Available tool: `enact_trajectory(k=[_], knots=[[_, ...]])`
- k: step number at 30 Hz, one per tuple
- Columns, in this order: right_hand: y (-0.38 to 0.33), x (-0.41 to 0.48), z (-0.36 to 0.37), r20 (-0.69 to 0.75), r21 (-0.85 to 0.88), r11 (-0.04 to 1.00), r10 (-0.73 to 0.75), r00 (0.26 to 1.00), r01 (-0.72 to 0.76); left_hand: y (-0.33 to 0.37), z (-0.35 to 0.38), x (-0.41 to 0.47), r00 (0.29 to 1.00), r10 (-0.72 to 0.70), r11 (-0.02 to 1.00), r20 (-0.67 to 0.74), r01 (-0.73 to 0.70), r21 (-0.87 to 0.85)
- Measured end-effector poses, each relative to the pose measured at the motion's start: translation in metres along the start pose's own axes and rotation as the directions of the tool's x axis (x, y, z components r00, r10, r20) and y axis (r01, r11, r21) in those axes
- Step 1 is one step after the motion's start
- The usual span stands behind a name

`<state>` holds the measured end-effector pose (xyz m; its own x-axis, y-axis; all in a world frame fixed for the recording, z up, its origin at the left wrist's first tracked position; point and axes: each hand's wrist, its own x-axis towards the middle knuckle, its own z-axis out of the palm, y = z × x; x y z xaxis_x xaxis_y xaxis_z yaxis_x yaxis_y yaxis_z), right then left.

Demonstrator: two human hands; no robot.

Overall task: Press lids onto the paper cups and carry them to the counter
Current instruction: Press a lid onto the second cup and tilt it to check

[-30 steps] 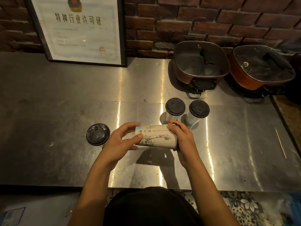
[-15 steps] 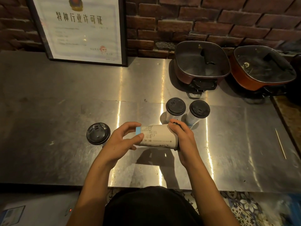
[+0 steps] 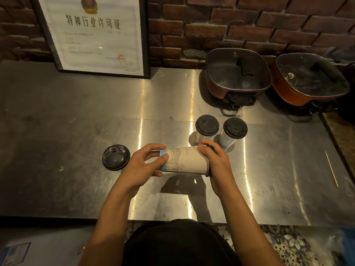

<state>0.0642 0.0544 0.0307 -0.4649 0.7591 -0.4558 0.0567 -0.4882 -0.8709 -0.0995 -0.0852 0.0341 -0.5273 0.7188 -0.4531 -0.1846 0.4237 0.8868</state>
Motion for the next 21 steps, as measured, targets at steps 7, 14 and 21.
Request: enact_trajectory(k=[7,14,21], knots=[[0.002,0.003,-0.001,0.013,0.053,0.998,0.023,1.0,-0.023,0.004,0.002,-0.003,0.999,0.024,0.997,-0.028,-0.026,-0.071],[0.013,0.009,0.0,0.021,0.184,0.975,0.121,0.992,-0.122,0.015,0.006,-0.008,0.99,0.133,0.991,-0.048,-0.134,-0.02],[0.047,-0.001,0.011,0.196,0.664,0.634,0.366,0.91,-0.397,0.057,0.056,-0.025,0.903,0.429,0.768,-0.022,-0.352,0.535]])
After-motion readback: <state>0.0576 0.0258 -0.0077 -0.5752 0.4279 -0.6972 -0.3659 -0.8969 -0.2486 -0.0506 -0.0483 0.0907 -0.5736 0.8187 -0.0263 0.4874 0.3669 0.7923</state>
